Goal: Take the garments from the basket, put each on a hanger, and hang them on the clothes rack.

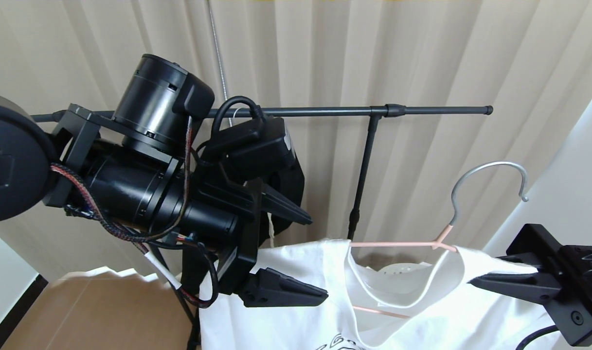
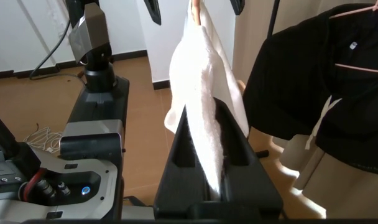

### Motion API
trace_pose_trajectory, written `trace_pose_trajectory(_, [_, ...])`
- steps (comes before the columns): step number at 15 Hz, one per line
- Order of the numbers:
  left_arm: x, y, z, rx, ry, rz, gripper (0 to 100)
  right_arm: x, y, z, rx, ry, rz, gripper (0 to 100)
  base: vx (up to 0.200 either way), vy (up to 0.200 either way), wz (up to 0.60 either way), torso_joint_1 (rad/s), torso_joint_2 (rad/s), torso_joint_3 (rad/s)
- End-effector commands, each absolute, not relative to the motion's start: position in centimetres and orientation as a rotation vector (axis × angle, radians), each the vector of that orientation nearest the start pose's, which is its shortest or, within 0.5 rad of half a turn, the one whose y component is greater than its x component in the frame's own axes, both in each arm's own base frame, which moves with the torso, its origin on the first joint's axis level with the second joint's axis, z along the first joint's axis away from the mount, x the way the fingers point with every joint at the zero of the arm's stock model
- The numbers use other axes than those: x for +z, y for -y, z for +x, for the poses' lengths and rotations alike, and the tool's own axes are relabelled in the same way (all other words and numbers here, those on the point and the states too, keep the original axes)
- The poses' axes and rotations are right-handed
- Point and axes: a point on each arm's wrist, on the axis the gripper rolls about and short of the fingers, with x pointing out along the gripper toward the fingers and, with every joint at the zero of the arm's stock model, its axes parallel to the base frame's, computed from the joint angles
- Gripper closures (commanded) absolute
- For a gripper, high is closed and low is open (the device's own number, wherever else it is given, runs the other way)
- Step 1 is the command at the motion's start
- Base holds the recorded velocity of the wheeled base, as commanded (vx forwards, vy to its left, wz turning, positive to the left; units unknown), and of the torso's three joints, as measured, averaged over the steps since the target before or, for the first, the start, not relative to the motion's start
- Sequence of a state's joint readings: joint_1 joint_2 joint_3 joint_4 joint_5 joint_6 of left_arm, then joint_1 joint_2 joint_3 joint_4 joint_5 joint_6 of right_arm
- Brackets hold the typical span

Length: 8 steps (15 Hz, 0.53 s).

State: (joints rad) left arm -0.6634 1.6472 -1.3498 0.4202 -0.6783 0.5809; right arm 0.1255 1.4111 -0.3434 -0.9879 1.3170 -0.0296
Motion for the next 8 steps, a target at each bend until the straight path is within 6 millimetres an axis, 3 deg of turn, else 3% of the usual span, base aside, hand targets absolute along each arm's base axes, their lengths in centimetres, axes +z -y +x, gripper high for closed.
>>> trace_pose_trajectory(1, [25.3, 18.8, 21.8, -1.469, -0.39, 0.456, 0, 17.3, -5.1, 19.0, 1.466, -0.053, 0.025, 100, 0.0, 0.0, 0.0, 0.0, 0.0, 0.0])
trace_pose_trajectory(8, [25.2, 18.8, 21.9, -1.467, -0.392, 0.456, 0, 17.4, -5.5, 21.3, 1.469, -0.059, 0.029, 100, 0.0, 0.0, 0.0, 0.0, 0.0, 0.0])
